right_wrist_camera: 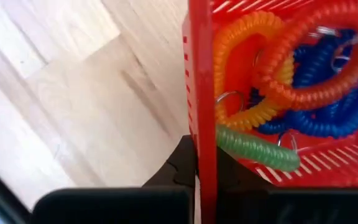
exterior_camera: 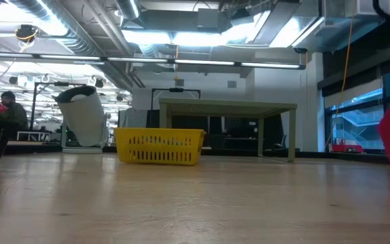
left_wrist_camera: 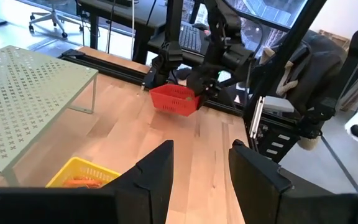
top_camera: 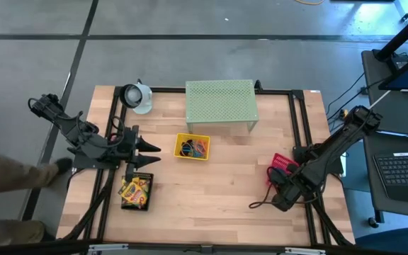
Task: Pick & Place Office Desk Supplies
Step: Put the red bin on the shelf
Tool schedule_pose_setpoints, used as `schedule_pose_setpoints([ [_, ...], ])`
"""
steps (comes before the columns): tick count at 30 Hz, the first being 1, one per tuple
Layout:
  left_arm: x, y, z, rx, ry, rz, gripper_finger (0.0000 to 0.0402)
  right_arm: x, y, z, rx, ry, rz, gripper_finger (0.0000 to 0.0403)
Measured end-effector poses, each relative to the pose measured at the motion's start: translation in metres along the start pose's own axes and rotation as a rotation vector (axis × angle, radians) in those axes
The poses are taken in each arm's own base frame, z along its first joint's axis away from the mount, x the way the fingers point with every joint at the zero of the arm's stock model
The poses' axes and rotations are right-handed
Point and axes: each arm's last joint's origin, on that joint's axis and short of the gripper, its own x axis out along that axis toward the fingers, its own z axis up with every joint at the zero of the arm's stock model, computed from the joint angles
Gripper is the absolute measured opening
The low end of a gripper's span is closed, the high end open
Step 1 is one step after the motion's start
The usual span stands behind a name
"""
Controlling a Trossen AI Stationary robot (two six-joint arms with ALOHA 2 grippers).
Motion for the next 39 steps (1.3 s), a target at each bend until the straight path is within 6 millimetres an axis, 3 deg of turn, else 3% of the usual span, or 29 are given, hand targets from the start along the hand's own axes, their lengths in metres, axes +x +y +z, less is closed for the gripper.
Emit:
schedule_pose_setpoints([
  [12, -0.002, 0.002, 0.002, 0.003, -0.018, 0.022, 0.0148, -0.075, 0.011, 0.016, -0.025, -0.043, -0.057, 0.0000],
  [20, -0.002, 0.002, 0.002, 0.002, -0.019, 0.021, 0.0148, -0.119, -0.006, 0.059, -0.116, -0.145, -0.131, 0.0000],
  [30, -0.002, 0.001, 0.002, -0.004, -0.016, 0.013, 0.0148, -0.130, -0.056, 0.133, -0.237, -0.187, -0.156, 0.0000],
  [39, -0.002, 0.001, 0.002, -0.011, -0.017, 0.015, 0.0148, -0.133, -0.096, 0.171, -0.408, -0.251, -0.202, 0.0000],
])
